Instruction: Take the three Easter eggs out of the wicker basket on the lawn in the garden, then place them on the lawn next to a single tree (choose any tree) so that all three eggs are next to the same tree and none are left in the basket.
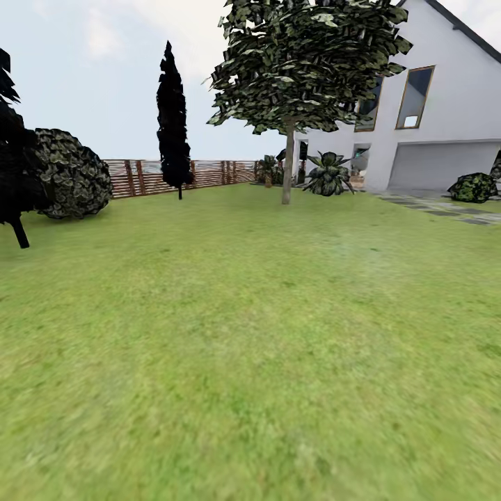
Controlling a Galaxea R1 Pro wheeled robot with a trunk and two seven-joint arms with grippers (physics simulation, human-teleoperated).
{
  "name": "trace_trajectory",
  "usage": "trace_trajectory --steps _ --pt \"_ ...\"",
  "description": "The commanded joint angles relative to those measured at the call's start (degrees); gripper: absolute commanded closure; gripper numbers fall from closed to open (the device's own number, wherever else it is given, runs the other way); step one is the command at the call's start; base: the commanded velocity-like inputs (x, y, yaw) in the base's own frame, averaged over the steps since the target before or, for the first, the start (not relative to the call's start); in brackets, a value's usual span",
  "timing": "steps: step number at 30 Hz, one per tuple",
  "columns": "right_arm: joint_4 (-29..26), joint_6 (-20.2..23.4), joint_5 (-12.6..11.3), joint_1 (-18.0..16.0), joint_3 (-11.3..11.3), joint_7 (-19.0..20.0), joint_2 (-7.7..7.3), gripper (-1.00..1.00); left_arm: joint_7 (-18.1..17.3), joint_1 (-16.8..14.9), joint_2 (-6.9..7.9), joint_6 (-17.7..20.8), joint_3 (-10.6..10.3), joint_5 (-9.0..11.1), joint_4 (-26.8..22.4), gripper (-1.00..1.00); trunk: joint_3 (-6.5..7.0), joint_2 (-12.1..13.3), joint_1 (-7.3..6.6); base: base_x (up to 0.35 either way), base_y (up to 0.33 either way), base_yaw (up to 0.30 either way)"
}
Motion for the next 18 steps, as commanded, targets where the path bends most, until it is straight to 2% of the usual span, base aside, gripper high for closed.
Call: trace_trajectory --steps 1,4,9,12,18 --pt "-0.3 -0.1 0.1 -0.3 0.2 0.1 -0.13 -1.00 0.0 0.3 0.33 -0.1 0.1 0.1 -0.1 -1.00 -0.03 0.0 0.00 0.000 0.000 0.000" --pt "-1.3 -0.4 0.2 -1.3 0.2 0.0 -0.12 -1.00 0.0 0.4 0.59 -0.1 0.1 0.1 -0.1 -1.00 -0.03 0.0 0.00 0.000 0.000 0.000" --pt "-2.7 -2.0 0.1 -3.0 0.2 0.1 -0.04 -1.00 0.0 0.4 2.20 -0.1 0.1 0.2 -0.1 -1.00 -0.04 0.0 0.00 0.000 0.000 -0.010" --pt "-2.6 -3.9 0.1 -3.3 0.2 0.2 -0.07 -1.00 0.0 0.4 2.60 -0.1 0.1 0.2 -0.1 -1.00 -0.06 0.0 0.00 0.000 0.000 -0.240" --pt "-2.6 -3.9 0.1 -3.3 0.2 0.2 -0.09 -1.00 0.0 0.4 2.55 -0.1 0.1 0.2 -0.1 -1.00 -0.06 0.0 0.00 0.000 0.000 -0.291"
